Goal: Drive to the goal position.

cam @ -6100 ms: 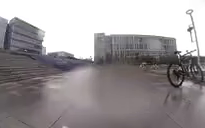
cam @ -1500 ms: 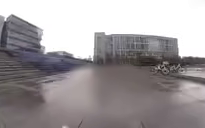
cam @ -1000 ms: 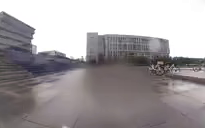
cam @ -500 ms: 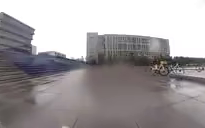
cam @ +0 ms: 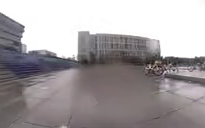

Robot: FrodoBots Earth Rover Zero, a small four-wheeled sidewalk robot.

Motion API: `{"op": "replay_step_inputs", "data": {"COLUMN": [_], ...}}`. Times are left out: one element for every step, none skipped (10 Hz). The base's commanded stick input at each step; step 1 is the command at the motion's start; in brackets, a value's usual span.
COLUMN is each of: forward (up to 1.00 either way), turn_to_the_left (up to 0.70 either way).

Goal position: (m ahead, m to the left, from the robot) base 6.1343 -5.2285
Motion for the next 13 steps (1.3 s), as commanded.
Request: {"op": "replay_step_inputs", "data": {"forward": [0.7,0.7,0.7,0.7,0.7,0.7,0.7,0.7,0.7,0.7,0.7,0.7,0.7], "turn_to_the_left": [0.0,0.0,0.0,0.0,0.0,0.0,0.0,0.0,0.0,0.0,0.0,0.0,0.0]}}
